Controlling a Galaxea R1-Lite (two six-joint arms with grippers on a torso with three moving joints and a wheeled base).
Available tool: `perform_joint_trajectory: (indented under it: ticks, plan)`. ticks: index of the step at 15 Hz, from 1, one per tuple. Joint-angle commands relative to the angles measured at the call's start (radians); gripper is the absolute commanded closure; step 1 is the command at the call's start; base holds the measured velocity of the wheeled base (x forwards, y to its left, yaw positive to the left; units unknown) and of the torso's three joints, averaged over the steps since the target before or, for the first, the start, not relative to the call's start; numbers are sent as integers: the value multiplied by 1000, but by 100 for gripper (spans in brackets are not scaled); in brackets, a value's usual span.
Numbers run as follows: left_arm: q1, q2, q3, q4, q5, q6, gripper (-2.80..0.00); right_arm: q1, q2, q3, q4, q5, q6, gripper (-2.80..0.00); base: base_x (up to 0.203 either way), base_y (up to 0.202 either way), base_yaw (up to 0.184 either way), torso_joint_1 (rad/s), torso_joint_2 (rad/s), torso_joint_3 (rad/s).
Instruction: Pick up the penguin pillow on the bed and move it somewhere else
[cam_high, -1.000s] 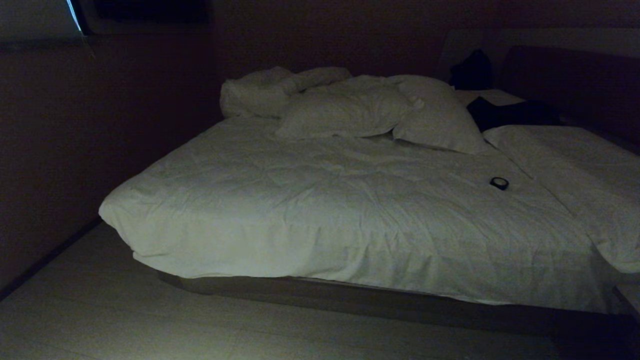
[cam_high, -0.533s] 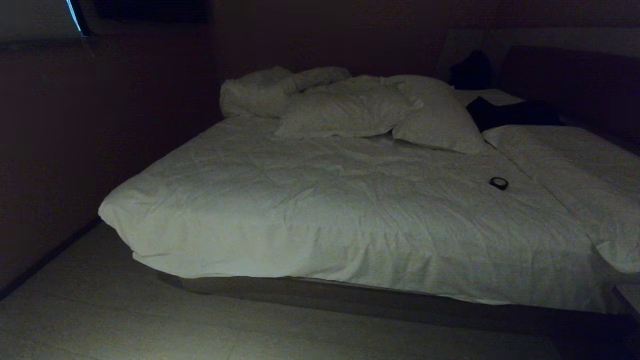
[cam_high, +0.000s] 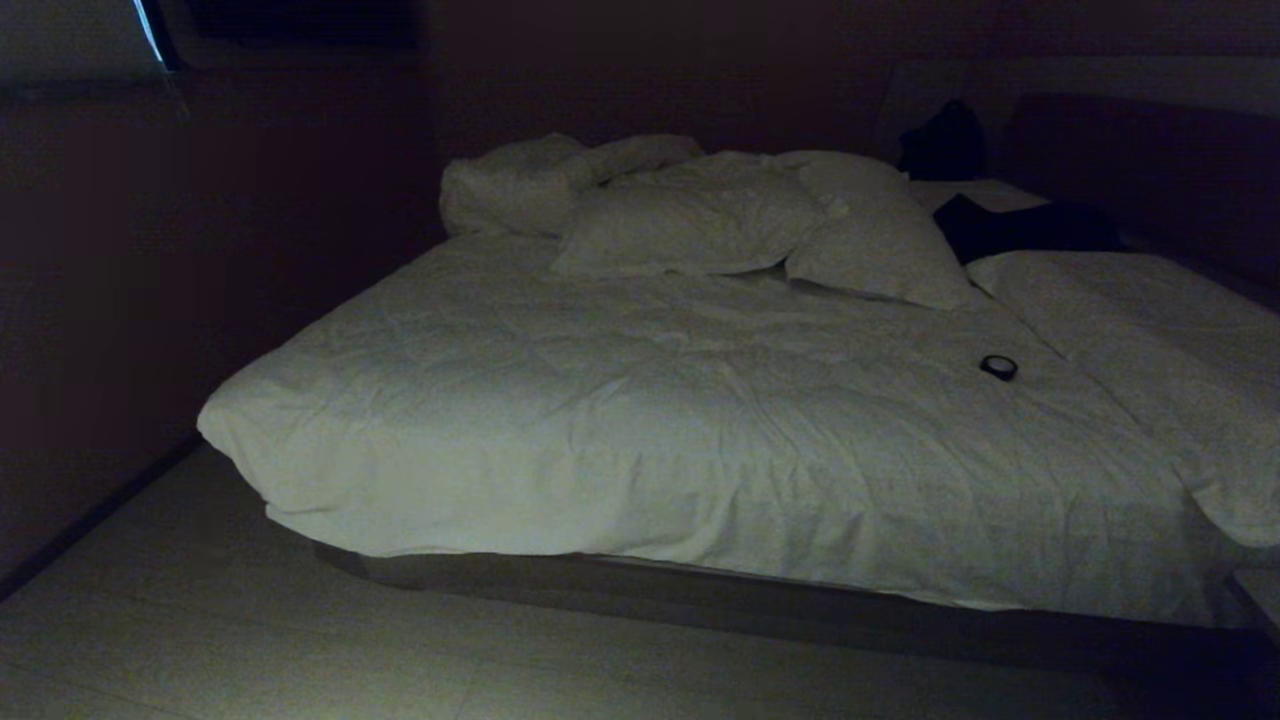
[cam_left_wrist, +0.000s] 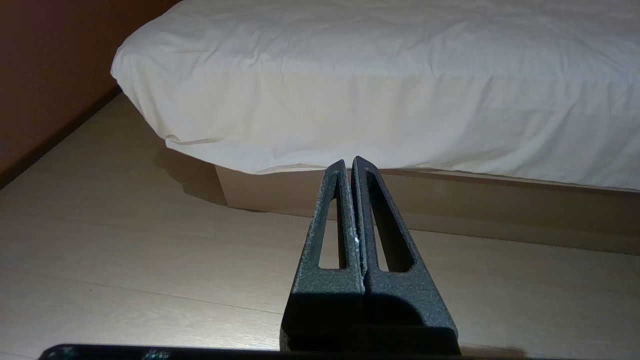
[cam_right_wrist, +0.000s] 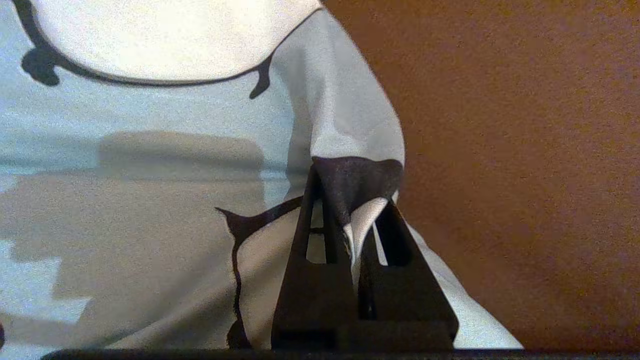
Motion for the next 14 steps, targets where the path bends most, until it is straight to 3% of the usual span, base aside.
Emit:
perform_joint_trajectory:
  ticks: [1,9,10,14]
  plan:
    - [0,0,2,0,0,-1,0,-6,19,2,-6,5,-11,0,0,0,0,0,0,0]
    - [0,0,2,0,0,-1,0,-11,31,4,-11,5,-14,0,0,0,0,0,0,0]
    - [0,0,2,0,0,-1,0,-13,36,2,-11,5,-20,-280,0,0,0,0,0,0]
    - [0,0,2,0,0,-1,0,-17,36,4,-11,5,-30,-280,0,0,0,0,0,0]
